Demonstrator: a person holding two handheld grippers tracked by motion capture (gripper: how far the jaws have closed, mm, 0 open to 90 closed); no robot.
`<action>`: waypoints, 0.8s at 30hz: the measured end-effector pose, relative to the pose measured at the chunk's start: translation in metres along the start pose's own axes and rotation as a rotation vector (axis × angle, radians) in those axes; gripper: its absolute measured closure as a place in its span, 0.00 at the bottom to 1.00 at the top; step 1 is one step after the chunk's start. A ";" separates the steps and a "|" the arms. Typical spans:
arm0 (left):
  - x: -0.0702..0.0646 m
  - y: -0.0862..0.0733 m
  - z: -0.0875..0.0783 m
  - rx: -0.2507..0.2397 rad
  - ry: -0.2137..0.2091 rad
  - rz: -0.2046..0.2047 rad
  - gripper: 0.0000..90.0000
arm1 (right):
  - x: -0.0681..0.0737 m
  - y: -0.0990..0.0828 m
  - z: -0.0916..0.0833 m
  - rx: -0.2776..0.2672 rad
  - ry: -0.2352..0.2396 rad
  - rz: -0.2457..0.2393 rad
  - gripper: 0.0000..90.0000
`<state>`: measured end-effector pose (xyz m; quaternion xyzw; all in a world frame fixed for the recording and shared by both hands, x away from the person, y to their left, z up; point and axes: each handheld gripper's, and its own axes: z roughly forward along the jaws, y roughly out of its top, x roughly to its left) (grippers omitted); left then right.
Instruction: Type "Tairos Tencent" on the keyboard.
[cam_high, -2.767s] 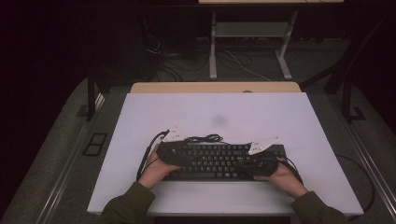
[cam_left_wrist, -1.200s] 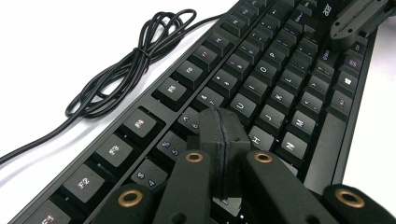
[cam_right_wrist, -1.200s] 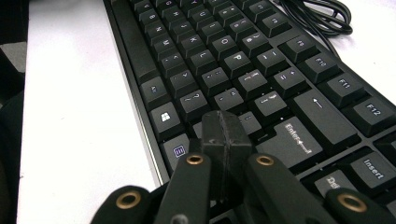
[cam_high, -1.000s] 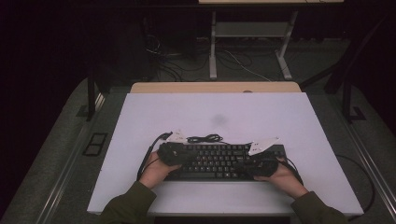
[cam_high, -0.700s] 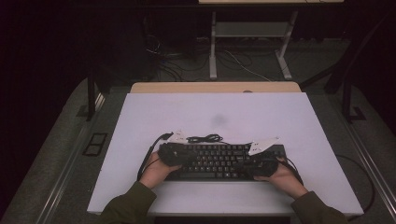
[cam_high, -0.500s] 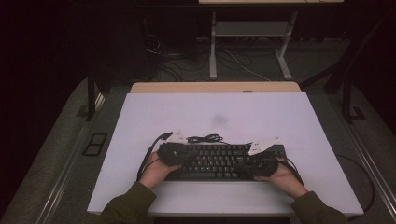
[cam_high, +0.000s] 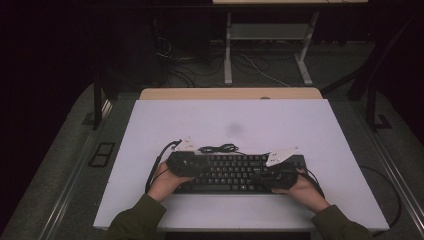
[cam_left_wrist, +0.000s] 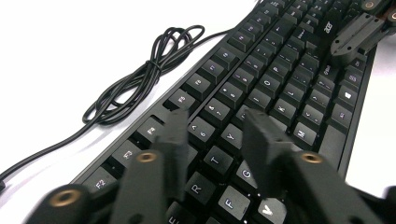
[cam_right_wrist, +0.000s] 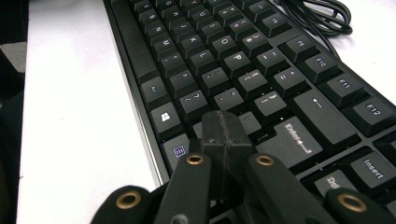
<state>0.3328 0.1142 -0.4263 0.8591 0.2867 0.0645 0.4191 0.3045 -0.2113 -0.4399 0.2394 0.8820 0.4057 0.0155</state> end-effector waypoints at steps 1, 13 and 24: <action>0.000 0.000 0.000 -0.005 0.000 -0.002 0.56 | 0.000 0.000 0.000 0.000 0.000 0.000 0.99; 0.000 -0.001 0.003 -0.005 0.000 -0.016 0.22 | 0.000 0.000 0.000 -0.001 0.004 0.003 0.99; -0.001 -0.002 0.002 -0.018 0.003 -0.015 0.21 | -0.003 0.002 -0.006 -0.070 -0.005 0.038 0.82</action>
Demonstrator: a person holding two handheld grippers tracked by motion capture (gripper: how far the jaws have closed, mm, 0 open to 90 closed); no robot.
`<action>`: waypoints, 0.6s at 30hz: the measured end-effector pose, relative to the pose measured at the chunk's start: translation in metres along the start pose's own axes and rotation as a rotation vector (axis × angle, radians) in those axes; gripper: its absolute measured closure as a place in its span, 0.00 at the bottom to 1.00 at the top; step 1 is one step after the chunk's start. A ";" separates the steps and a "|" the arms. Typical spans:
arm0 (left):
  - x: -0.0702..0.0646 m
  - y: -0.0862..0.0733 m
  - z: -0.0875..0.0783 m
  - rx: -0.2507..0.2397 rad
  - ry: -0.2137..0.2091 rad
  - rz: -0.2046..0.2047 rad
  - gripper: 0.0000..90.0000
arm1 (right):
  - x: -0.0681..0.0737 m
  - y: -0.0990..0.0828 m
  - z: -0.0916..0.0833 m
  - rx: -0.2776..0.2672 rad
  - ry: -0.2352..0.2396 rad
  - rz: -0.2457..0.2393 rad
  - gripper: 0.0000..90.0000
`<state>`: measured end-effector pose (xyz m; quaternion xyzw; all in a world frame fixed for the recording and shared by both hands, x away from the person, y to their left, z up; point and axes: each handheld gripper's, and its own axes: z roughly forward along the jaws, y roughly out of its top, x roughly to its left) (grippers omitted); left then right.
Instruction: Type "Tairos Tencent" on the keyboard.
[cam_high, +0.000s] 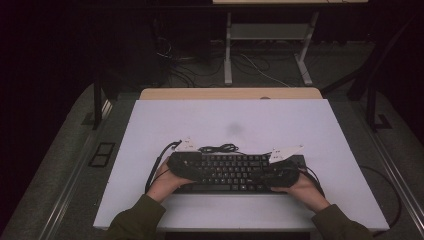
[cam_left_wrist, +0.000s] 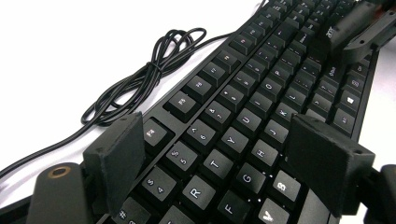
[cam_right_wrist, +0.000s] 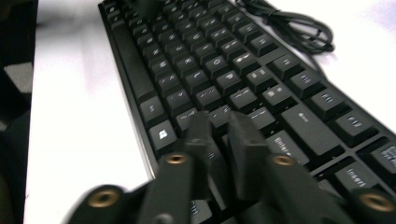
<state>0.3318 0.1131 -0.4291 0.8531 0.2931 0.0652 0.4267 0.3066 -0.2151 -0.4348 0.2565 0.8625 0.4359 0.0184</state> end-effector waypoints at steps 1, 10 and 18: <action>0.000 0.000 0.000 -0.003 -0.001 -0.001 0.21 | 0.000 0.000 0.000 -0.005 -0.002 0.005 0.78; -0.001 -0.003 -0.003 -0.016 0.004 -0.009 0.20 | -0.003 0.004 -0.001 -0.053 -0.042 0.030 0.43; -0.002 -0.008 -0.009 -0.032 0.017 -0.010 0.20 | -0.006 0.010 0.000 -0.082 -0.072 0.033 0.34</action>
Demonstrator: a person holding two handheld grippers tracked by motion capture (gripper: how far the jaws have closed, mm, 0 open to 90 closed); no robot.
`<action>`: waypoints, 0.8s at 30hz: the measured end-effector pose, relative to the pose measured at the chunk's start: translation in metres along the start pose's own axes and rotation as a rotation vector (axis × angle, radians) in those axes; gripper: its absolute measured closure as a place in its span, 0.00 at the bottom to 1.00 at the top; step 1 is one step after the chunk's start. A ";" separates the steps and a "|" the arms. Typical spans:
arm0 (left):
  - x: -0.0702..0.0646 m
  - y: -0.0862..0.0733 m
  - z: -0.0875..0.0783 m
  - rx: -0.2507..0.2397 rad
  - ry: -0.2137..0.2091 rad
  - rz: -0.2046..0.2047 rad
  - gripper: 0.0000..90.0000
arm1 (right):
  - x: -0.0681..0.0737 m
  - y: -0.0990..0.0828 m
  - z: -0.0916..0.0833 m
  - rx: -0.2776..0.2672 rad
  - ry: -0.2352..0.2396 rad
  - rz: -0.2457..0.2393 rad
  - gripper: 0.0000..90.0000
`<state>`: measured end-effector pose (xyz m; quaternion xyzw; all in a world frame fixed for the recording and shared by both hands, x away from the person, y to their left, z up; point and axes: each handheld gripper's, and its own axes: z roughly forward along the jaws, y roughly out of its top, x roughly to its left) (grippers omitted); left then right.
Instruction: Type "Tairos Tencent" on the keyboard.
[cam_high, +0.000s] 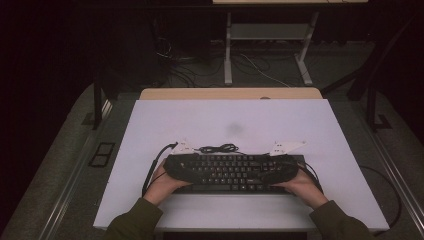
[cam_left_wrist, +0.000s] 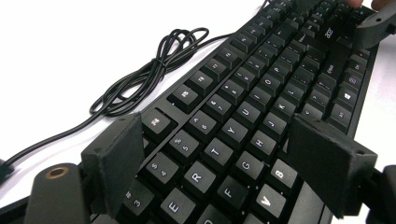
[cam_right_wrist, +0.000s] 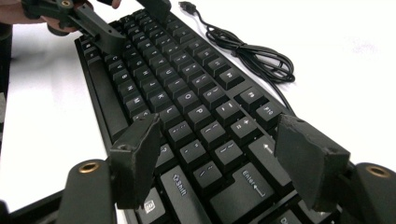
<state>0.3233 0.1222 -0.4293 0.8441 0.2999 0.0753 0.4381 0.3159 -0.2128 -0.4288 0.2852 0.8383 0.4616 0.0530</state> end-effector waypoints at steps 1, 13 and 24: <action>0.000 -0.001 -0.001 0.003 0.002 0.003 0.20 | 0.000 0.001 0.001 -0.003 -0.001 0.001 0.33; -0.001 -0.008 -0.010 -0.017 0.029 -0.021 0.21 | -0.001 0.007 0.008 -0.012 -0.001 -0.011 0.32; 0.000 -0.016 -0.020 -0.025 0.058 -0.028 0.27 | -0.001 0.015 0.017 -0.019 0.020 -0.023 0.31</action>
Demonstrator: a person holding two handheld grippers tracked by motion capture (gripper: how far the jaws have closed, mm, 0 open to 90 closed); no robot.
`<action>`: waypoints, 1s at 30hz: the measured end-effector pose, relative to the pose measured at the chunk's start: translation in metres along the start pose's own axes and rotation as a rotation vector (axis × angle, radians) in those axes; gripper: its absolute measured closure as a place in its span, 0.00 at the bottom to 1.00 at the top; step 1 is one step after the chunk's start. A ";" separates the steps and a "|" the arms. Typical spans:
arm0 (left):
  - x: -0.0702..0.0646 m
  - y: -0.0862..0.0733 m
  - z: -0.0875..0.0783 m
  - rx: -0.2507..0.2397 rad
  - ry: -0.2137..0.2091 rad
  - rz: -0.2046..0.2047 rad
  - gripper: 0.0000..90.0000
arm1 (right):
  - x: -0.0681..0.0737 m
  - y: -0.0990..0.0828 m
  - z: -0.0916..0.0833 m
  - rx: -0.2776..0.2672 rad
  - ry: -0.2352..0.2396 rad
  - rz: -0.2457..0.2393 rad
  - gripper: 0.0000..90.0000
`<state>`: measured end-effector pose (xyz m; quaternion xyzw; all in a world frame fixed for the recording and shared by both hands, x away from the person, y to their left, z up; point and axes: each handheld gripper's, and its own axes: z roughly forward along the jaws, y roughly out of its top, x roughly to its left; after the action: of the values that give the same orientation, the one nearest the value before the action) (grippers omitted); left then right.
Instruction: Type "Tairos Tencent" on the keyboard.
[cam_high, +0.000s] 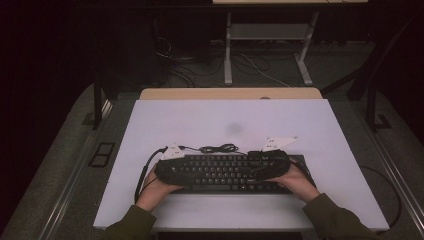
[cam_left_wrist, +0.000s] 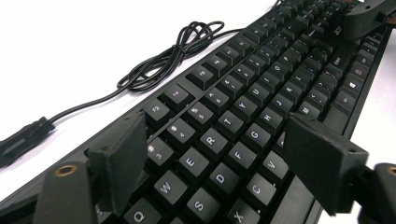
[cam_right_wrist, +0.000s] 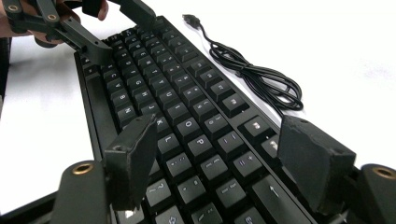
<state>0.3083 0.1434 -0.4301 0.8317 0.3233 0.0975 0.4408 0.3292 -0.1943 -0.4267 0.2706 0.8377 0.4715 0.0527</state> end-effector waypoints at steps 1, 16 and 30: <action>0.000 -0.001 -0.001 -0.001 0.004 0.004 0.29 | 0.000 0.001 0.001 0.001 0.001 0.000 0.31; 0.005 -0.006 -0.010 -0.016 0.032 -0.016 0.81 | 0.003 0.008 0.014 0.007 0.026 -0.025 0.31; 0.008 -0.004 -0.002 0.017 0.014 -0.035 0.99 | 0.004 0.008 0.015 0.011 0.019 -0.029 0.31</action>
<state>0.3123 0.1515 -0.4328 0.8291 0.3416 0.0930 0.4328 0.3346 -0.1778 -0.4276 0.2542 0.8446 0.4686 0.0502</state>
